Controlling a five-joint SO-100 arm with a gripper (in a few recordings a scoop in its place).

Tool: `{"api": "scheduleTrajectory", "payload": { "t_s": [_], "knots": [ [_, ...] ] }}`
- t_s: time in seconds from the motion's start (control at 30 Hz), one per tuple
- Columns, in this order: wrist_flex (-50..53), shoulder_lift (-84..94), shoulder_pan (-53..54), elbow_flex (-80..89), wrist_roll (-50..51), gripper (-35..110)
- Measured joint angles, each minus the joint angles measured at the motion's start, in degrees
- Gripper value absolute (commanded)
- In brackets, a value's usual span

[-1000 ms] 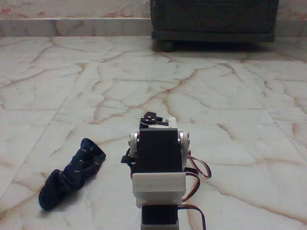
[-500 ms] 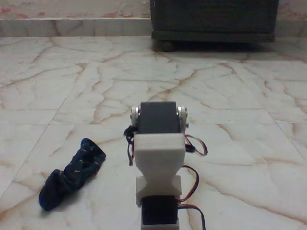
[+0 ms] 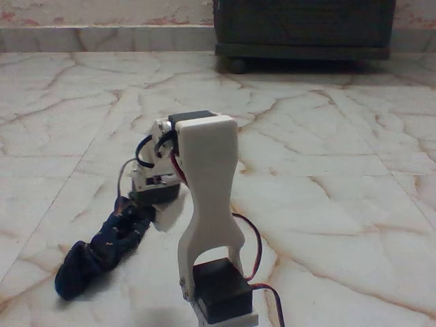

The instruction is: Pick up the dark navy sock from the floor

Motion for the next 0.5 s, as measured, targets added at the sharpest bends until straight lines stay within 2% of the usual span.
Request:
{"api": "scheduleTrajectory", "payload": {
  "t_s": [0.2, 0.37, 0.5],
  "knots": [
    [2.3, -7.1, -10.5, -10.4, 10.6, 0],
    [3.2, -10.9, -16.8, -12.6, 13.8, 4],
    [5.8, -14.6, -17.3, -16.3, 16.7, 7]
  ]
}}
